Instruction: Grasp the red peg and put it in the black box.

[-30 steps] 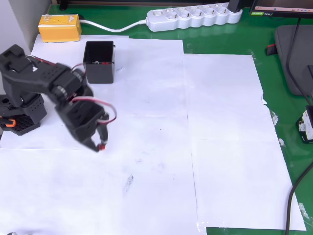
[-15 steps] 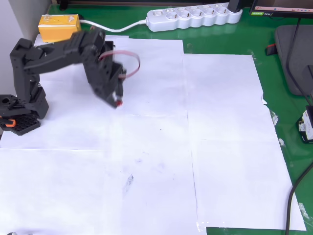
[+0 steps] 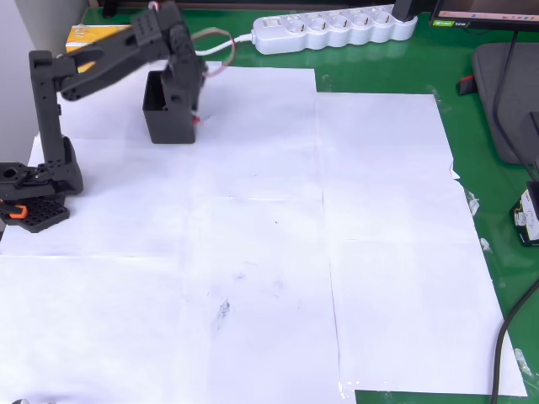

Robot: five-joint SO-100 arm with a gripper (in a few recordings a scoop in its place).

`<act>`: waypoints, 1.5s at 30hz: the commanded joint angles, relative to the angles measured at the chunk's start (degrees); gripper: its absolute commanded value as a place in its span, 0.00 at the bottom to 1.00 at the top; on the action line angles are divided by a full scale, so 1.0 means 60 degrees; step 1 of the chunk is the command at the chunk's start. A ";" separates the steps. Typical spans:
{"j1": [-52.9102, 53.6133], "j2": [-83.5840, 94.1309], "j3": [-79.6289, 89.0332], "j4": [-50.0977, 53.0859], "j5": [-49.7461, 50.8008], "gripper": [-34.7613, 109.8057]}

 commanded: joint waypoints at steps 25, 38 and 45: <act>-0.2153 -0.1113 -0.0601 -0.0410 -0.0718 0.37; -0.2109 -0.1289 -0.0439 -0.0601 -0.1143 0.50; -0.1934 -0.1318 -0.0146 -0.0176 -0.0923 0.40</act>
